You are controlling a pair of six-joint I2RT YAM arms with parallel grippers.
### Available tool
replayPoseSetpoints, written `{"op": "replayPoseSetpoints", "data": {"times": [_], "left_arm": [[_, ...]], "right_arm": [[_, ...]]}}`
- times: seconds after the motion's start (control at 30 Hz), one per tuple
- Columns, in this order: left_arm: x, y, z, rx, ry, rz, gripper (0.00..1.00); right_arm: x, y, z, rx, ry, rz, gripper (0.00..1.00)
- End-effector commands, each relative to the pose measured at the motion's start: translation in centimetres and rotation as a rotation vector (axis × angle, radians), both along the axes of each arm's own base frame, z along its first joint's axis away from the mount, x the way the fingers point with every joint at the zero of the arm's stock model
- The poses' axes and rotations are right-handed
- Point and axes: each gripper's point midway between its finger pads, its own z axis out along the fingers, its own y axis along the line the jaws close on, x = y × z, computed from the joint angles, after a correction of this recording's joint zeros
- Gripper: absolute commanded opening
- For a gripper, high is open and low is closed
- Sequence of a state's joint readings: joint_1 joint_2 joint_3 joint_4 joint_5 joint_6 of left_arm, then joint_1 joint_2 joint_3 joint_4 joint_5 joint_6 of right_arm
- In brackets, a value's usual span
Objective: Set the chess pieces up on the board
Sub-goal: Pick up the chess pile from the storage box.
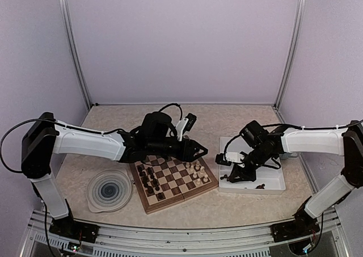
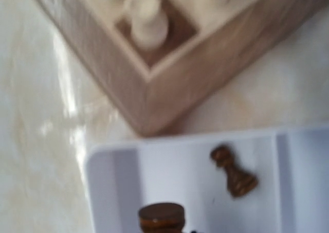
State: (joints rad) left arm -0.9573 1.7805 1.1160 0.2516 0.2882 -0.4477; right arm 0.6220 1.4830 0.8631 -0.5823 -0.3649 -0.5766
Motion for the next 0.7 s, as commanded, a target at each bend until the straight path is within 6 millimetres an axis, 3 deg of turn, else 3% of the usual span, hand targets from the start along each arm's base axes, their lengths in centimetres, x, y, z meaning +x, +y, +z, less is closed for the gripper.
{"op": "replayPoseSetpoints", "data": {"times": [0.0,0.33,0.67], "left_arm": [[-0.3,-0.1,0.4,-0.004,-0.012,-0.013,0.5],[-0.4,0.3,1.2,-0.005,-0.026,-0.006,0.5],[-0.5,0.3,0.8,0.001,-0.023,-0.008,0.5]], "right_arm": [[-0.7,-2.8,-2.0,-0.135,0.04,0.017,0.21],[-0.9,-4.0,-5.1,-0.164,0.162,-0.025,0.25],[-0.2,-2.5,-2.1,-0.064,0.152,-0.015,0.33]]}}
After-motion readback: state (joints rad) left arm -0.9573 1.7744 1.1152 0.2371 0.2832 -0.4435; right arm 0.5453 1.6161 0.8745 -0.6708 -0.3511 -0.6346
